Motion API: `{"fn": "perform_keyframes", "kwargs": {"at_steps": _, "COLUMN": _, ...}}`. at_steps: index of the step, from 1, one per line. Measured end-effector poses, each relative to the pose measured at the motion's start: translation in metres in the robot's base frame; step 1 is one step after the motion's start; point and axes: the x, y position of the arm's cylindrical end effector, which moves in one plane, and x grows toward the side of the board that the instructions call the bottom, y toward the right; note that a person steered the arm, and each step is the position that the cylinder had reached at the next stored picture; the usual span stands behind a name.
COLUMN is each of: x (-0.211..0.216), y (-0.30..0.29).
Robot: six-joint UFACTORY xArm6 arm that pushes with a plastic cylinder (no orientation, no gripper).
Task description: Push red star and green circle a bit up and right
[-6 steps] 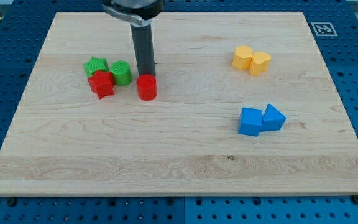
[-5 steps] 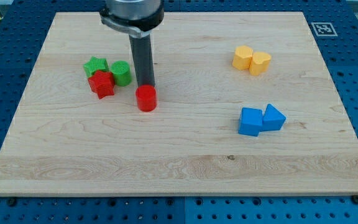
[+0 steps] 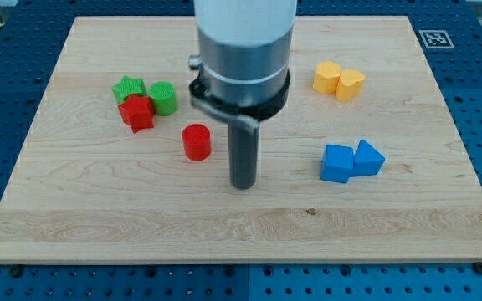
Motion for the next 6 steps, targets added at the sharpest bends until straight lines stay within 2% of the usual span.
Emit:
{"fn": "perform_keyframes", "kwargs": {"at_steps": 1, "x": -0.002, "y": -0.054}}
{"fn": "perform_keyframes", "kwargs": {"at_steps": 3, "x": -0.056, "y": -0.158}}
{"fn": "perform_keyframes", "kwargs": {"at_steps": 4, "x": -0.088, "y": -0.186}}
{"fn": "perform_keyframes", "kwargs": {"at_steps": 6, "x": -0.096, "y": -0.133}}
